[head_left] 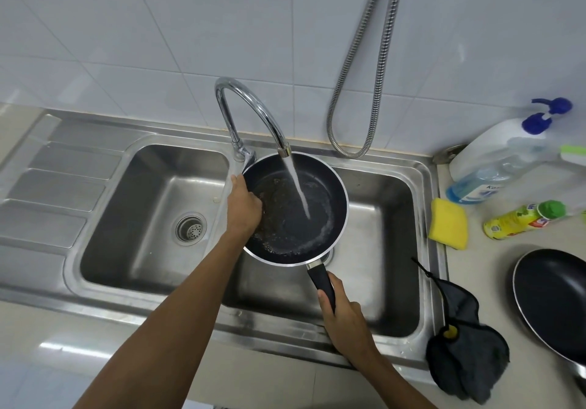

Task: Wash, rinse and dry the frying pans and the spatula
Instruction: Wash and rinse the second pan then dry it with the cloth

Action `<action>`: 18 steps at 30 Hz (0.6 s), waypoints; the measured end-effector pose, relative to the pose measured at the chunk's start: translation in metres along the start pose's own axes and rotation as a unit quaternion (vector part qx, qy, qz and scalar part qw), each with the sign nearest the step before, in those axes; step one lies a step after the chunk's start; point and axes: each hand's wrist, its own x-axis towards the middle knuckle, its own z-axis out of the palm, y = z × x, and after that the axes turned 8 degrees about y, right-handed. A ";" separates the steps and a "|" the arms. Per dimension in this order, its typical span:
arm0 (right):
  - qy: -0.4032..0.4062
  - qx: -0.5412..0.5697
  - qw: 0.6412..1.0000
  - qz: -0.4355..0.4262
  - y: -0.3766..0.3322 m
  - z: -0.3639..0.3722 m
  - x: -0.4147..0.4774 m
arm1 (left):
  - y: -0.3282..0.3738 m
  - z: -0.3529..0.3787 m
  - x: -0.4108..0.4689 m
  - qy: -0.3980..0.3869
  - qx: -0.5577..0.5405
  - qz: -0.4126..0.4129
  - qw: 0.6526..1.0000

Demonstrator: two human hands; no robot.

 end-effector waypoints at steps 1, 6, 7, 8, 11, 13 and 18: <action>0.000 0.000 1.000 0.001 -0.001 -0.001 0.000 | 0.003 -0.001 0.000 0.007 -0.005 -0.004 1.000; -0.007 -0.002 1.000 0.013 -0.004 -0.004 -0.001 | 0.020 -0.009 0.016 0.032 -0.029 0.067 0.997; -0.009 -0.003 1.000 0.013 -0.005 -0.004 -0.001 | 0.026 -0.012 0.024 0.021 -0.026 0.093 0.995; -0.012 -0.002 1.000 0.013 -0.006 -0.005 -0.002 | 0.034 -0.013 0.033 0.005 -0.013 0.112 0.994; -0.012 0.003 1.000 0.019 -0.007 -0.007 -0.003 | 0.055 -0.017 0.059 -0.051 0.076 0.141 0.986; -0.012 0.005 1.000 0.021 -0.008 -0.007 -0.003 | 0.057 -0.022 0.071 -0.081 0.119 0.156 0.977; -0.019 0.018 0.999 0.024 -0.008 -0.009 -0.003 | 0.034 -0.041 0.035 -0.011 0.016 0.148 0.989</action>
